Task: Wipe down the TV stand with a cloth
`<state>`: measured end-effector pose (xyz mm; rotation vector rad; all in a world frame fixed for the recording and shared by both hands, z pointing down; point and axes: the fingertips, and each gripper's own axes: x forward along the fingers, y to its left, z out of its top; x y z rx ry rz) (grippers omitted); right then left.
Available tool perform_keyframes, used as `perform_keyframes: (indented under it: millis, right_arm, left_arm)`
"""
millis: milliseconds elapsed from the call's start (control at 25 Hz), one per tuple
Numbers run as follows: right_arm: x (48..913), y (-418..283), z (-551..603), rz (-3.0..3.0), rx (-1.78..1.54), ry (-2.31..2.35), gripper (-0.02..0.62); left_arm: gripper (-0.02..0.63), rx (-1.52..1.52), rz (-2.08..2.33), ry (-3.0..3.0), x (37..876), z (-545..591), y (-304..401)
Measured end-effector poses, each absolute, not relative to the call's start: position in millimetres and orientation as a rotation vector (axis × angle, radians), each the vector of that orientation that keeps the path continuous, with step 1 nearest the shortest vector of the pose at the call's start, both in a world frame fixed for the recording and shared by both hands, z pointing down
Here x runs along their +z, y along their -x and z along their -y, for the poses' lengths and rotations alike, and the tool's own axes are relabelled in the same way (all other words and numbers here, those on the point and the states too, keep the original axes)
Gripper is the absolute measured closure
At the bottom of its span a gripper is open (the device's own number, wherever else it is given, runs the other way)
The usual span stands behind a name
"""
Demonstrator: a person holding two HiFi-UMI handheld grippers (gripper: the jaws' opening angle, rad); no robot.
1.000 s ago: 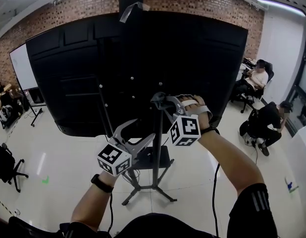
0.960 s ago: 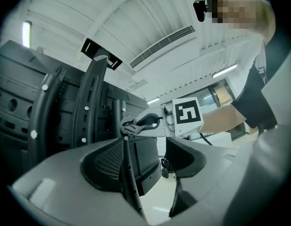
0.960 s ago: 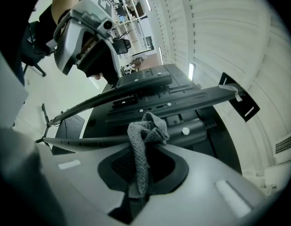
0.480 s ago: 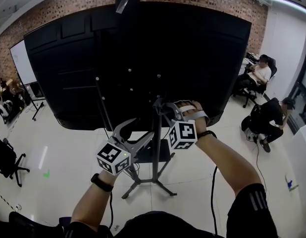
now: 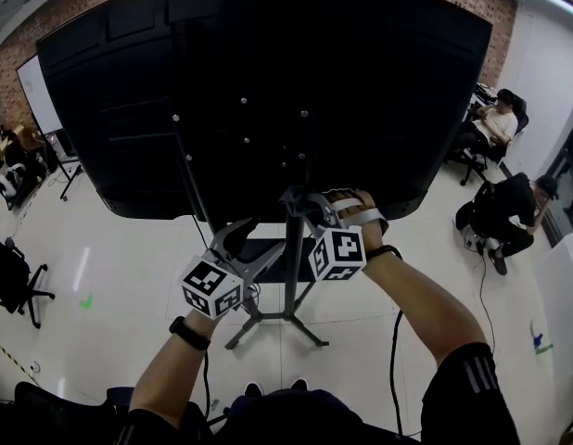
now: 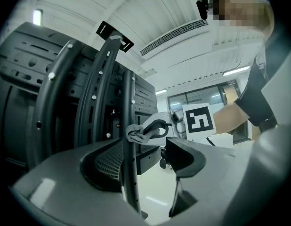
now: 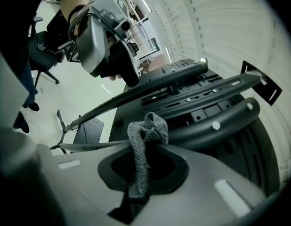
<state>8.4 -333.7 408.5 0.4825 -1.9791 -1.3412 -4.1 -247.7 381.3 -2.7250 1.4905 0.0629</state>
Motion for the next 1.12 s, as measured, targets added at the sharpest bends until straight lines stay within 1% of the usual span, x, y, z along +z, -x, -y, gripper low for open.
perform_keyframes:
  millis: [600, 1120]
  right_arm:
    - [529.7, -4.2, 331.4, 2.05, -1.16, -0.351, 0.56]
    - [643.5, -10.0, 335.7, 2.055, -0.993, -0.296, 0.56]
  left_arm:
    - [0.299, 0.008, -1.568, 2.875, 488.9, 270.5, 14.1]
    - [0.299, -0.093, -1.626, 3.029, 609.8, 291.8, 18.1]
